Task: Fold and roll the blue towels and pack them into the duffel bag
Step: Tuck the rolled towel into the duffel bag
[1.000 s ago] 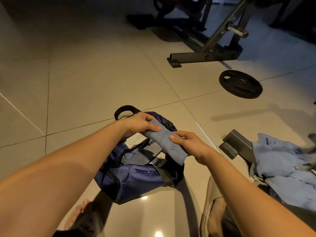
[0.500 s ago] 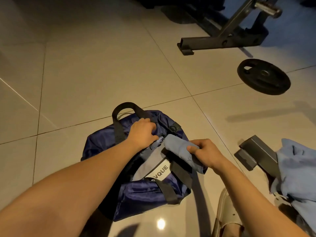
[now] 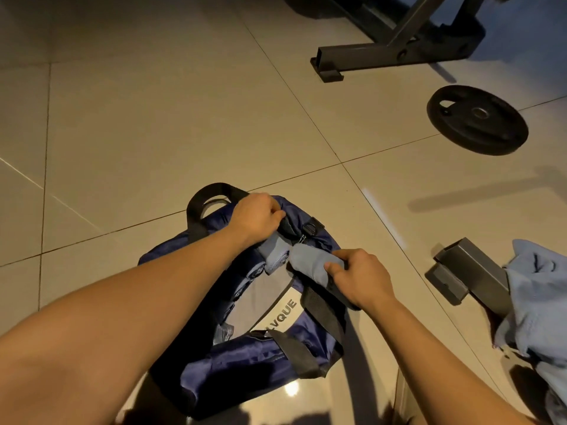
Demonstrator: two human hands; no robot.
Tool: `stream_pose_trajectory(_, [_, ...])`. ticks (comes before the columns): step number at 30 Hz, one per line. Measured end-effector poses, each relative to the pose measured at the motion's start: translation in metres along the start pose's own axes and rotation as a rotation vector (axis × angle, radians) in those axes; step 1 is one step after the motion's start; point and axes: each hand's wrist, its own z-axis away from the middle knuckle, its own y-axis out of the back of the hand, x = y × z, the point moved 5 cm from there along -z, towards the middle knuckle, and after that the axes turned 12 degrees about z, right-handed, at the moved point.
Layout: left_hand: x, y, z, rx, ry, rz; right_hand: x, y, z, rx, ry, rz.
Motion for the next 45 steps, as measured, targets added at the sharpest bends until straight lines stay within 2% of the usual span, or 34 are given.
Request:
stream_pose_trajectory(2, [0.017, 0.015, -0.009, 0.002, -0.057, 0.022, -0.012, 0.005, -0.005, 0.043, 0.023, -0.074])
stream_pose_trajectory(6, [0.039, 0.054, -0.024, 0.135, -0.190, -0.047, -0.043, 0.016, -0.016, 0.120, 0.103, -0.240])
stream_pose_trajectory(7, [0.041, 0.059, -0.027, 0.125, -0.222, -0.078, -0.048, 0.016, -0.020, 0.139, 0.111, -0.206])
stream_pose_trajectory(9, [0.042, 0.060, -0.030, 0.012, -0.262, -0.149, -0.050, 0.016, -0.027, 0.196, 0.094, 0.015])
stream_pose_trajectory(11, [0.040, 0.051, -0.035, -0.126, -0.225, -0.170, -0.044, 0.018, -0.035, 0.253, 0.011, 0.137])
stream_pose_trajectory(14, [0.036, 0.036, -0.044, -0.209, -0.103, -0.097, -0.042, 0.016, -0.049, 0.264, -0.046, 0.012])
stream_pose_trajectory(16, [0.035, 0.033, -0.050, -0.180, -0.075, -0.033, -0.054, 0.010, -0.058, 0.237, 0.013, -0.141])
stream_pose_trajectory(18, [0.032, 0.037, -0.052, -0.129, -0.090, 0.030, -0.067, -0.001, -0.064, 0.200, 0.076, -0.193])
stream_pose_trajectory(22, [0.017, 0.035, -0.053, -0.200, -0.041, 0.116, -0.062, -0.016, -0.073, 0.256, -0.050, -0.105])
stream_pose_trajectory(28, [0.000, 0.032, -0.064, -0.165, 0.054, 0.147, -0.075, -0.016, -0.087, 0.315, -0.087, -0.476])
stream_pose_trajectory(34, [-0.016, 0.018, -0.065, -0.153, 0.124, 0.102, -0.066, -0.044, -0.085, 0.050, 0.021, -0.405])
stream_pose_trajectory(36, [-0.019, 0.018, -0.067, -0.158, 0.143, 0.158, -0.061, -0.038, -0.087, 0.096, 0.024, -0.419])
stream_pose_trajectory(38, [-0.017, 0.018, -0.069, -0.166, 0.132, 0.245, -0.060, -0.032, -0.094, 0.163, -0.036, -0.547])
stream_pose_trajectory(41, [-0.005, 0.023, -0.071, -0.112, 0.082, 0.402, -0.074, -0.034, -0.104, 0.169, -0.100, -0.727])
stream_pose_trajectory(45, [-0.007, 0.024, -0.070, -0.096, 0.063, 0.267, -0.079, -0.048, -0.104, 0.167, -0.128, -0.538])
